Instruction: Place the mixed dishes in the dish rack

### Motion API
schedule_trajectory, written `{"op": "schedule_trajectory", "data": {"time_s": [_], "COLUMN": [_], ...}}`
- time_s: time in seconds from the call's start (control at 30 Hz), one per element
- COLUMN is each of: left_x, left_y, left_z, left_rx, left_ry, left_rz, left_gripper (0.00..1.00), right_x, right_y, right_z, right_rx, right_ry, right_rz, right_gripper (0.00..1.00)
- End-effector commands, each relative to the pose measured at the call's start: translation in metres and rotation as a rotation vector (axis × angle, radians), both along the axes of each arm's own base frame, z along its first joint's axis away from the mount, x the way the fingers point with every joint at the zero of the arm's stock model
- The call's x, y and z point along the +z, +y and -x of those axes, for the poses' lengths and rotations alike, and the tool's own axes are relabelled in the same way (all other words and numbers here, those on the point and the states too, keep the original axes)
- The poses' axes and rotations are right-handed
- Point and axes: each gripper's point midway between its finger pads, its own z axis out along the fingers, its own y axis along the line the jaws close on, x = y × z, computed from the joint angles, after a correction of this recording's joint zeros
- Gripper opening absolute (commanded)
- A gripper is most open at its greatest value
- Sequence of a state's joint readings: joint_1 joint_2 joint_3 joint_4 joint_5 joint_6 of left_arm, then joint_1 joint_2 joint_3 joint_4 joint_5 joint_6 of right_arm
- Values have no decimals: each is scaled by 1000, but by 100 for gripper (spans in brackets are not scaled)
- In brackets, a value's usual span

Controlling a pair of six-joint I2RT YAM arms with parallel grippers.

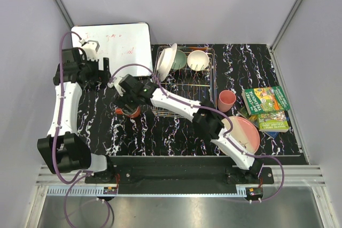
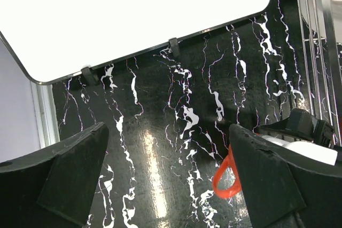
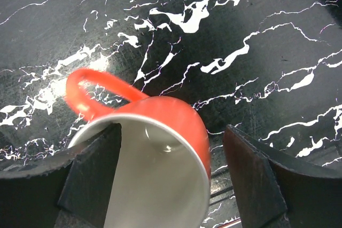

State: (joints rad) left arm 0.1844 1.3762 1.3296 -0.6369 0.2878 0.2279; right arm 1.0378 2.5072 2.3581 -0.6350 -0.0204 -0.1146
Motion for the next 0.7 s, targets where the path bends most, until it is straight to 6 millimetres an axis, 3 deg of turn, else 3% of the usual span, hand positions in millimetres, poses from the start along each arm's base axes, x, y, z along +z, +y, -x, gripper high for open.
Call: {"op": "schedule_trajectory", "data": {"time_s": [0.0, 0.37, 0.53, 0.63, 0.67], "left_x": [11, 13, 20, 29, 34], "left_y": [-9, -12, -15, -23, -26], "left_z": [2, 5, 8, 15, 18], "left_rx": [-31, -33, -44, -95, -125], "left_ry": [-23, -20, -32, -44, -46], "left_rz": [30, 48, 54, 59, 54], "left_gripper": [99, 99, 99, 99, 99], "right_x": [107, 152, 163, 184, 205], "right_y": [13, -6, -16, -34, -49], "right_z": [-13, -54, -58, -61, -61], "right_rx": [-10, -77, -93, -149, -189], "right_ry": [-100, -162, -187, -233, -263], "right_rz": [-217, -300, -294, -284, -287], "right_gripper": [84, 85, 87, 89, 92]}}
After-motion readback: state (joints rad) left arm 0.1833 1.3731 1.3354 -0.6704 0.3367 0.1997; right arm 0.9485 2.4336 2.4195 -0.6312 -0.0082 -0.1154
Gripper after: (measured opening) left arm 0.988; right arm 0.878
